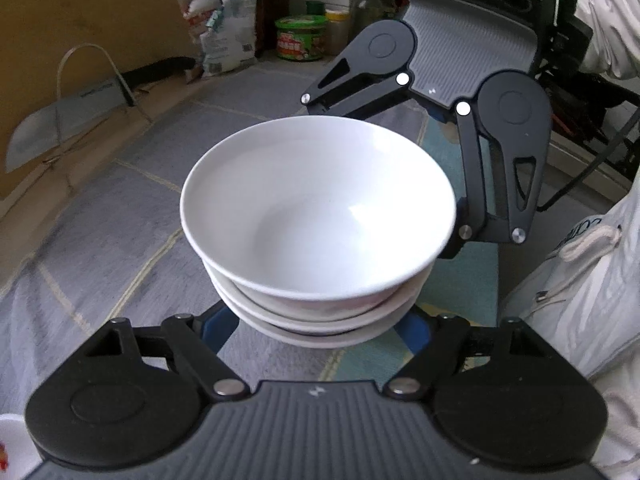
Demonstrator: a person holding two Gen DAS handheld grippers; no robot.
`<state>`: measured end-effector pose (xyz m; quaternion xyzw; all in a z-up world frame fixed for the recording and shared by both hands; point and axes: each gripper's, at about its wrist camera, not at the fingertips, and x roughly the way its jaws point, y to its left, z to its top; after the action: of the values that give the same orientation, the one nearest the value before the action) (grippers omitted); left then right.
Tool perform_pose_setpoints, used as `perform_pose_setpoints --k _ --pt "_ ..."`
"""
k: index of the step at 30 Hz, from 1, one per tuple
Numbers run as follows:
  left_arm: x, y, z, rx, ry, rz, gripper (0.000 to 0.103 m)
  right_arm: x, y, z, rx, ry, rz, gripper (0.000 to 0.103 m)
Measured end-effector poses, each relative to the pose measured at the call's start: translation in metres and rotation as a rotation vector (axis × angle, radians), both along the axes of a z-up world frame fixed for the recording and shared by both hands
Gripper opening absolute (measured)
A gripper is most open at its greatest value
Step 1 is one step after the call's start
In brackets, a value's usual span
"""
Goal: Organize plates and bowls
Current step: 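Lift and carry the bowl stack with both grippers over the plate stack by the sink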
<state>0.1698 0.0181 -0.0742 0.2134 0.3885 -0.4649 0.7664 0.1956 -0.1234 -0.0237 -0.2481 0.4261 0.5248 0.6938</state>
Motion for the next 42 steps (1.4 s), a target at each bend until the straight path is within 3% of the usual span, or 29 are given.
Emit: perform_pose_setpoints --k 9,23,42 --pt "-0.029 0.035 0.025 0.006 -0.032 0.106 0.083 -0.009 0.039 0.022 0.01 -0.032 0.108 0.085" --pt "-0.058 0.118 0.047 0.018 -0.09 0.268 0.082 -0.002 0.136 0.036 0.033 -0.085 0.27 0.085" --pt "-0.047 0.192 0.053 0.023 -0.137 0.301 0.083 0.013 0.212 0.035 0.032 -0.133 0.296 0.085"
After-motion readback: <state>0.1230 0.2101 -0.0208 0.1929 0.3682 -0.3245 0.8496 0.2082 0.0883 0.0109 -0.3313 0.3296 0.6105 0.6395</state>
